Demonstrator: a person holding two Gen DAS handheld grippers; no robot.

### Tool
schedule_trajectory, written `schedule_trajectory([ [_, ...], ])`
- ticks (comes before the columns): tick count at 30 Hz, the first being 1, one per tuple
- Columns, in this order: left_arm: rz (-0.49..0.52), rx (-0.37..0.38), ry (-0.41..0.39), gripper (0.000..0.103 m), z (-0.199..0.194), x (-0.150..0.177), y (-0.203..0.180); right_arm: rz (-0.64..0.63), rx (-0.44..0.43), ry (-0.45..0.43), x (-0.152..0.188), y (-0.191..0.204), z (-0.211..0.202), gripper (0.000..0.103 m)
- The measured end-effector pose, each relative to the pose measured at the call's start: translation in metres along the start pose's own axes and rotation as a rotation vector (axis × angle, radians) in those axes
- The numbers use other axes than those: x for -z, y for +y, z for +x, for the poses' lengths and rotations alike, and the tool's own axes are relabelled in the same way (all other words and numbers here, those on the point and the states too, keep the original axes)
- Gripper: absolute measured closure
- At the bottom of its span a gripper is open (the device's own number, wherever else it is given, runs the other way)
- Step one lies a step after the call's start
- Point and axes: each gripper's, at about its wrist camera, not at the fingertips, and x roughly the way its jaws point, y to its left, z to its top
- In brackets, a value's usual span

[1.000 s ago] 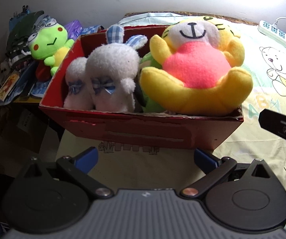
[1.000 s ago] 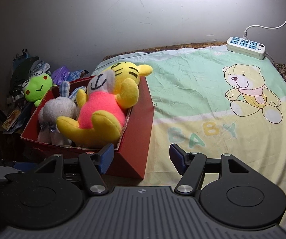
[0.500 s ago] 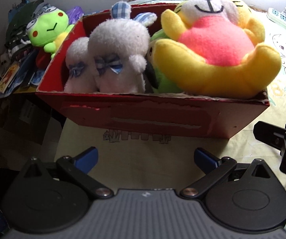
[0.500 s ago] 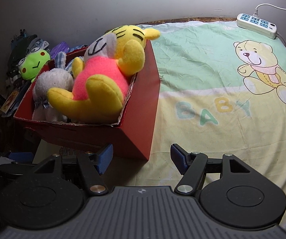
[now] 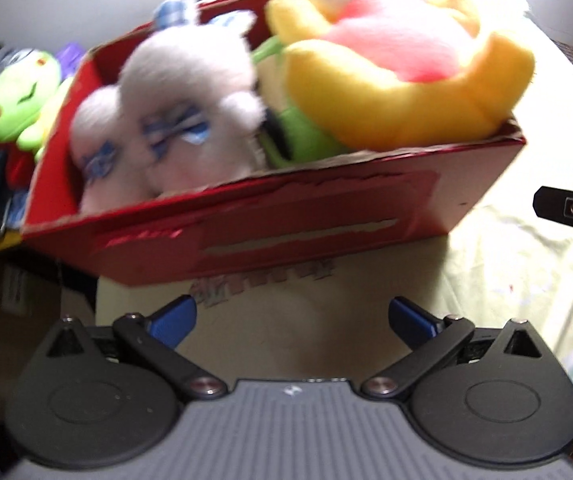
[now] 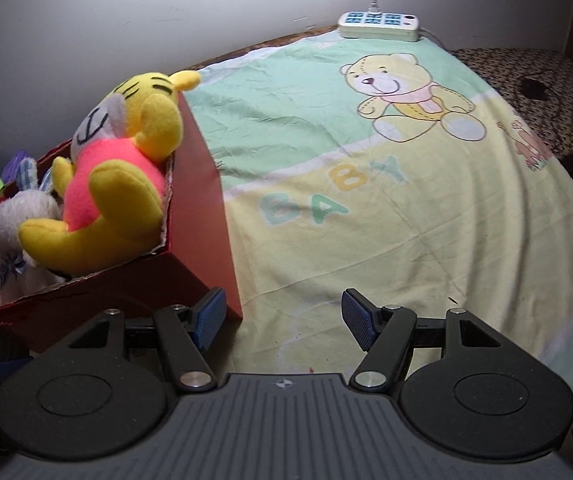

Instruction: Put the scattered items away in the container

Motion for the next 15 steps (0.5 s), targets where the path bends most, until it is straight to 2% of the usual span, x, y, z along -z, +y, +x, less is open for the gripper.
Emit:
schedule_trajectory([
  [3,0.069,0.024,-0.017,0.001,-0.002,0.0,-0.01,0.031,0.055,-0.026,0.004,-0.002,-0.007,0.033],
  [7,0.118,0.038,-0.036,0.001,-0.002,0.004,-0.017,0.051,0.073,-0.043,0.009,0.0,-0.013,0.033],
  [15,0.076,0.03,-0.049,0.001,-0.008,0.014,0.004,-0.012,0.02,-0.046,0.019,0.028,-0.018,0.033],
])
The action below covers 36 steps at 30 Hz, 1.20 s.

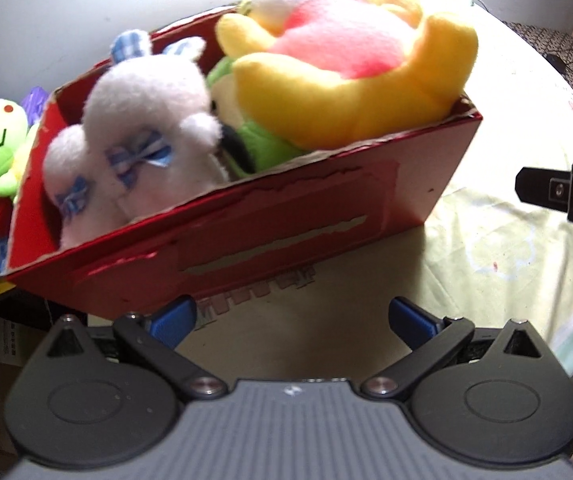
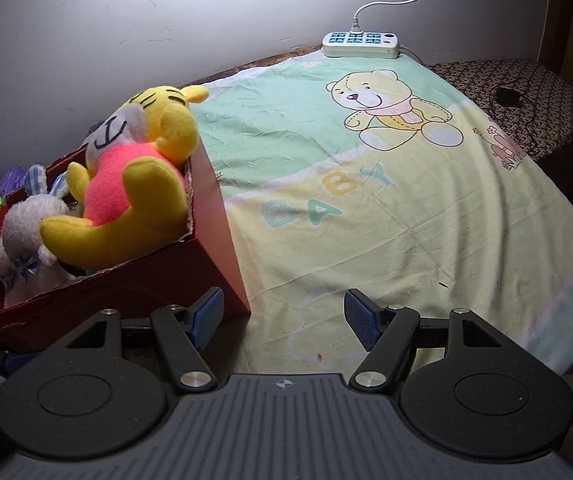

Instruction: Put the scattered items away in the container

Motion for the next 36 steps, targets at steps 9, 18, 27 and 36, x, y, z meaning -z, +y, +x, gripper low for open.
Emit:
schedule_trajectory([
  [9,-0.115,-0.069,0.0,0.001,-0.013,0.021,0.035,-0.138,-0.133,0.014,0.01,0.047,-0.005,0.034],
  [18,-0.212,-0.115,-0.083,0.001,-0.043,0.033,0.066,-0.255,-0.259,-0.05,0.007,0.081,-0.033,0.034],
  [27,-0.33,-0.11,-0.186,0.001,-0.069,0.007,0.092,-0.242,-0.274,-0.17,-0.021,0.088,-0.052,0.033],
  [36,-0.324,-0.151,-0.233,0.001,-0.077,-0.019,0.091,-0.226,-0.266,-0.231,-0.035,0.09,-0.055,0.033],
])
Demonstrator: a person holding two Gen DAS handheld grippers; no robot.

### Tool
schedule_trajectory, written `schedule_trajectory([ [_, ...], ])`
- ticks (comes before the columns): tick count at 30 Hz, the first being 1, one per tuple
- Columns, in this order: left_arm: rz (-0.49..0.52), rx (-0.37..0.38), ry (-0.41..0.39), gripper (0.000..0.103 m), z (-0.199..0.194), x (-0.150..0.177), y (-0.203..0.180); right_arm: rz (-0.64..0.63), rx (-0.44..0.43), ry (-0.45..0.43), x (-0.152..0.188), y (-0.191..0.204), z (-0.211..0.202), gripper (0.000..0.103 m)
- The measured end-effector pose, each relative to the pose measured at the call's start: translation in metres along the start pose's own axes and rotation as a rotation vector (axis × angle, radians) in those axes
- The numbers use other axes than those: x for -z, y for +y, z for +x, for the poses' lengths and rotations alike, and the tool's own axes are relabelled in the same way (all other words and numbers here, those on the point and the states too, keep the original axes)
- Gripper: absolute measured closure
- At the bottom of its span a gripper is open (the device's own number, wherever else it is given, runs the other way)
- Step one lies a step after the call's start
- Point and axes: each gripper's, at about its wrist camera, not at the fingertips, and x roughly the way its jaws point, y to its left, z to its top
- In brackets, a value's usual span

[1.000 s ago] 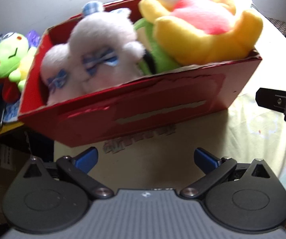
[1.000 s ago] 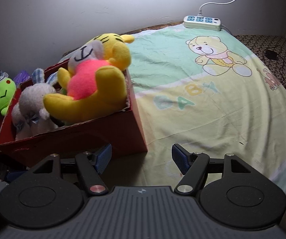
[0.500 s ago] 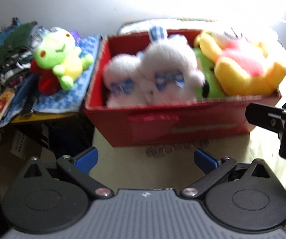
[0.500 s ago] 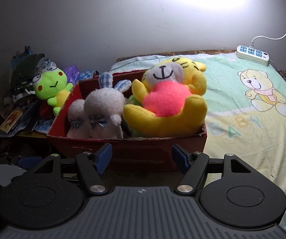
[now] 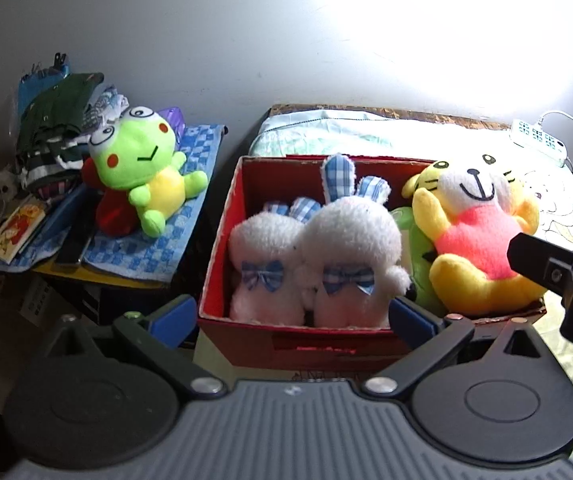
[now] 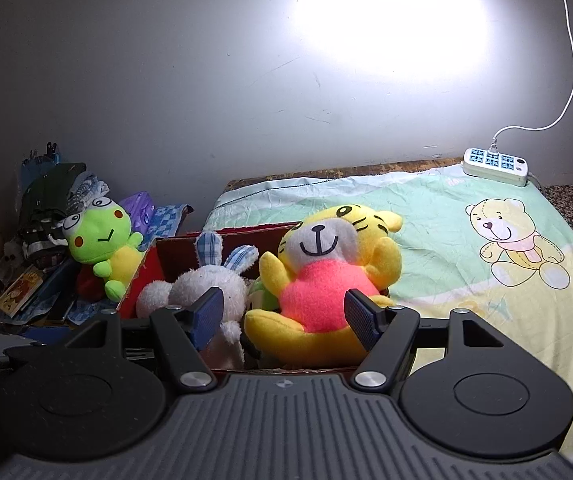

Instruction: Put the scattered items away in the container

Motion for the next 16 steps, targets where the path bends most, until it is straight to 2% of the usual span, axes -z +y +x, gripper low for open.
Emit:
schedule_trajectory([
  [10,0.001,0.043,-0.004,0.001,0.01,-0.002,-0.006,0.029,0.025,-0.001,0.002,-0.005,0.004,0.033],
  [16,0.009,-0.014,-0.055,0.005,0.01,-0.006,-0.008,0.039,0.035,-0.01,0.001,-0.005,0.008,0.033],
])
